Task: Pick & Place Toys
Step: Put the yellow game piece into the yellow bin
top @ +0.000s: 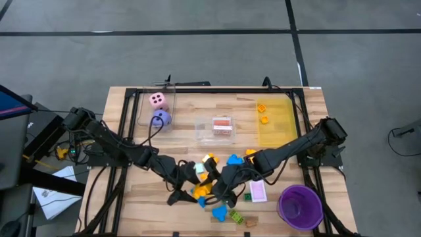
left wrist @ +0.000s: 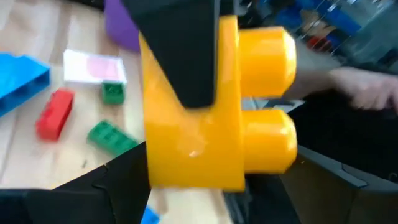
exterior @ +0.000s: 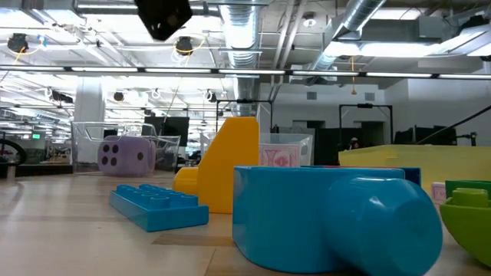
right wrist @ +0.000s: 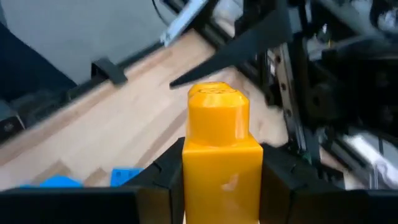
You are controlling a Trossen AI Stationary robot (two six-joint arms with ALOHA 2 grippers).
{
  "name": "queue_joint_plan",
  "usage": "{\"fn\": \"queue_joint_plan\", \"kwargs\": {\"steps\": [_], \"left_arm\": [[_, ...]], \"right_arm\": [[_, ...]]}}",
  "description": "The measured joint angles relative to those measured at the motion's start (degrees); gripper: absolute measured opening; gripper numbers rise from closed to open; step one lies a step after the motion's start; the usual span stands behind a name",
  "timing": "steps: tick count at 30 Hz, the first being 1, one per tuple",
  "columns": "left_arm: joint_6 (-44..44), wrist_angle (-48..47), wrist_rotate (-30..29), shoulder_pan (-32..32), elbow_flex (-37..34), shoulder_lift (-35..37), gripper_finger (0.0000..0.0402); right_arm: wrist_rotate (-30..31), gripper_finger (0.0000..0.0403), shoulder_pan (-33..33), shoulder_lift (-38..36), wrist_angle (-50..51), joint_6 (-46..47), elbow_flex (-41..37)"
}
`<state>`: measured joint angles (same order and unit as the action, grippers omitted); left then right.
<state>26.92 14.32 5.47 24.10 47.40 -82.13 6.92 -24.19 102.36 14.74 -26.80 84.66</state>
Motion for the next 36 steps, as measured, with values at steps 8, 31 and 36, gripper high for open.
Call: {"fn": "queue_joint_plan", "kwargs": {"steps": [8,31,36], "left_arm": [[-0.2,-7.4,0.0,-3.8,0.0,0.0,0.0332],[-29.5,1.1,-14.1,-5.0,0.0,0.0,0.0313],[-31.5,4.3,-14.5,-7.6,0.0,0.0,0.0313]], "right_arm": [[4.9,0.0127,-0.9,-1.6,11.1,6.2,0.0],[31.9,0.0128,0.8,-30.2,43.1,51.9,-14.6],[32.1,0.0128,5.6,-35.4,49.3,64.2,-18.7]]}}
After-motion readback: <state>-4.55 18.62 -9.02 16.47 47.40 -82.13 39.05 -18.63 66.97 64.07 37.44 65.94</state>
